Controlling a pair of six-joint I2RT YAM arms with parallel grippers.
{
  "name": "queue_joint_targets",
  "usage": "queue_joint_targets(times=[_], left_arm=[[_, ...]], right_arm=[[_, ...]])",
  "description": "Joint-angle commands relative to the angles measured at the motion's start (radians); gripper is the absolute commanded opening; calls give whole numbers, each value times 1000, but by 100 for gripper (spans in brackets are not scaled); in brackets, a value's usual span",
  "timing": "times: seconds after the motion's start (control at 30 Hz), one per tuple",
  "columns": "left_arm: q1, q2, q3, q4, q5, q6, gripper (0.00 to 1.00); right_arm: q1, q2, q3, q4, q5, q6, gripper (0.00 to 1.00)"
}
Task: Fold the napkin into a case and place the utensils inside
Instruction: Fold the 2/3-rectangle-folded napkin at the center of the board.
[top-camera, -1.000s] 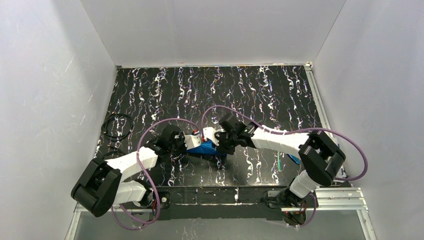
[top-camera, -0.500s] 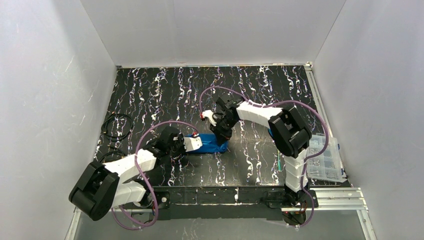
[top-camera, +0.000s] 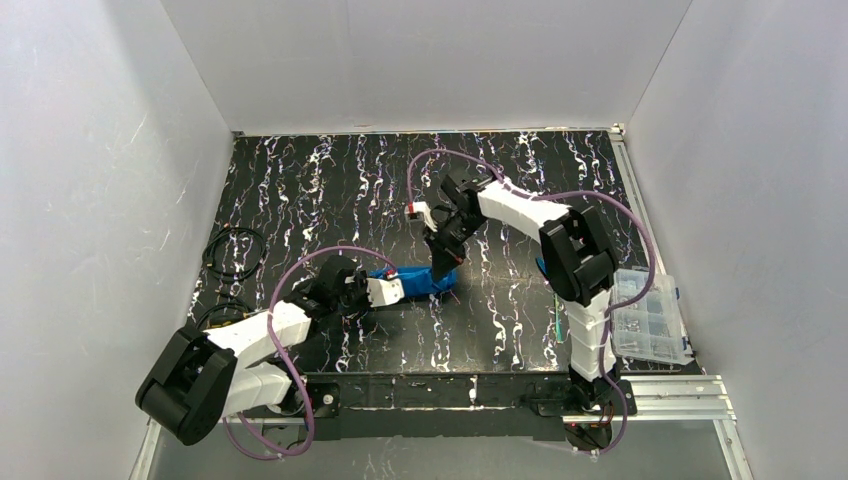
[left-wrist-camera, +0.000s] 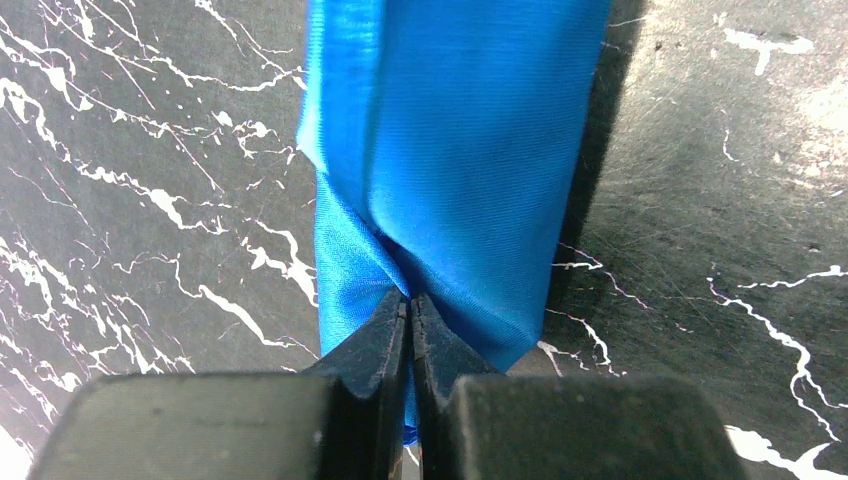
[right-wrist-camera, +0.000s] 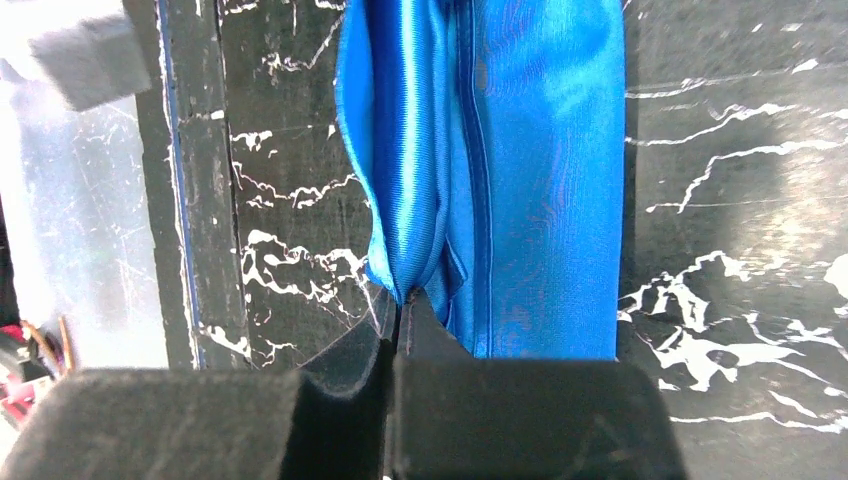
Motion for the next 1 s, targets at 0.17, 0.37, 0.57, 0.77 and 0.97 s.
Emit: queue_joint_targets(times=[0.17,0.37,0.57,0.77,0.97], left_arm=[[1,-6,6,-36,8,-1,0],[1,-23,48,-60,-25,-16,0],[7,-69,45,-67,-47,-59,0],[25,-55,113,-155,-36,-143,0],[25,-66,93,-220,80,-74,3]], right_arm=[[-52,200,44,-6,107,172,1],[-79,266,47,-2,125,251,1],[-101,258,4,34,133,278,1],[-102,238,-19,56,122,292,1],[-89,240,-21,58,108,291,1]])
